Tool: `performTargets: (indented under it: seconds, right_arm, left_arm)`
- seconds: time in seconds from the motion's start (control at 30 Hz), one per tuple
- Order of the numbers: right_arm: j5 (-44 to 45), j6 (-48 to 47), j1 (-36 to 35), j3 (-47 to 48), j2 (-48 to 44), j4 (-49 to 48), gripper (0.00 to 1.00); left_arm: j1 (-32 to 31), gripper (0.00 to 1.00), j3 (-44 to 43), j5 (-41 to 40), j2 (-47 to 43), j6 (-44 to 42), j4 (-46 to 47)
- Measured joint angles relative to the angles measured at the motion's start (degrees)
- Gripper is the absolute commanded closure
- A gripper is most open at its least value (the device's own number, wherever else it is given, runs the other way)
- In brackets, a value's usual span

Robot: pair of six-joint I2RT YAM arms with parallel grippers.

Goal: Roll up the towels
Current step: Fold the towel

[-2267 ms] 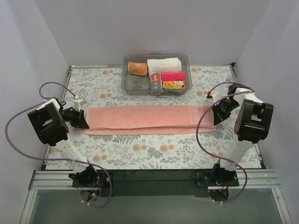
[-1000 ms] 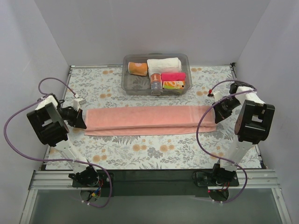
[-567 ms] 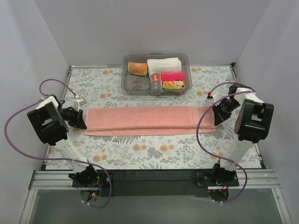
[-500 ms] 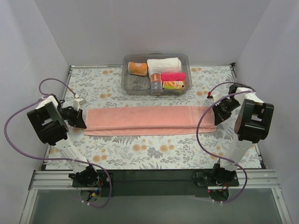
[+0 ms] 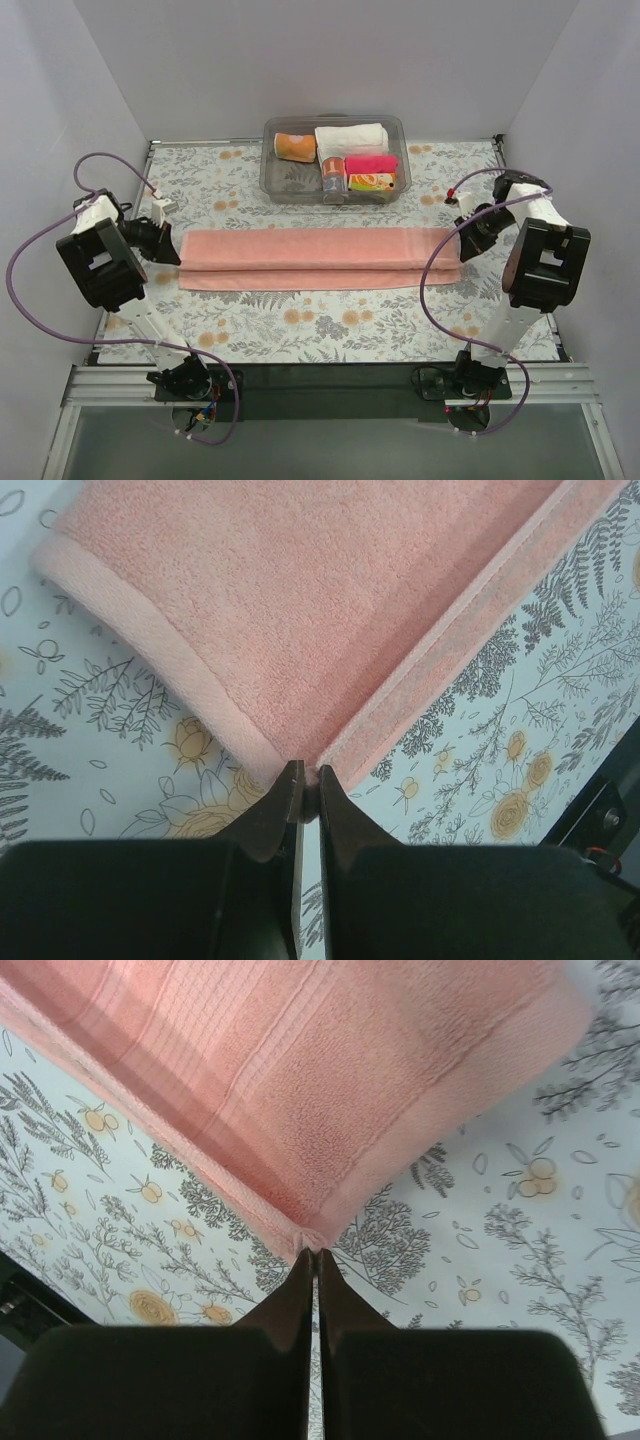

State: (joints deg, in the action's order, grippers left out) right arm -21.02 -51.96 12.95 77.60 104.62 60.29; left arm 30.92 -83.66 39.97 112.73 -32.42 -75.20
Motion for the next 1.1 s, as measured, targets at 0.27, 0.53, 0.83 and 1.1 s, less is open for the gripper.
performTargets:
  seconds: [0.27,0.53,0.83,1.1]
  right_arm:
    - [1.8,-1.2,0.1,-3.1,0.0,0.3,0.52]
    - [1.2,-2.4,-0.3,3.4,-0.4,3.7,0.62]
    - [-2.9,0.8,-17.3,3.4,-8.1,-0.9,0.73]
    - [1.2,6.1,-35.9,-11.6,-11.0,-16.2,0.7]
  left_arm:
    - [0.1,0.65,4.3,-1.2,0.0,-1.9,0.9]
    - [-0.5,0.61,1.4,0.1,-3.1,-7.3,-0.9]
    - [-18.6,0.67,17.1,6.3,-23.1,-8.9,8.6]
    - [-31.7,0.61,35.2,6.9,-32.9,-8.7,29.0]
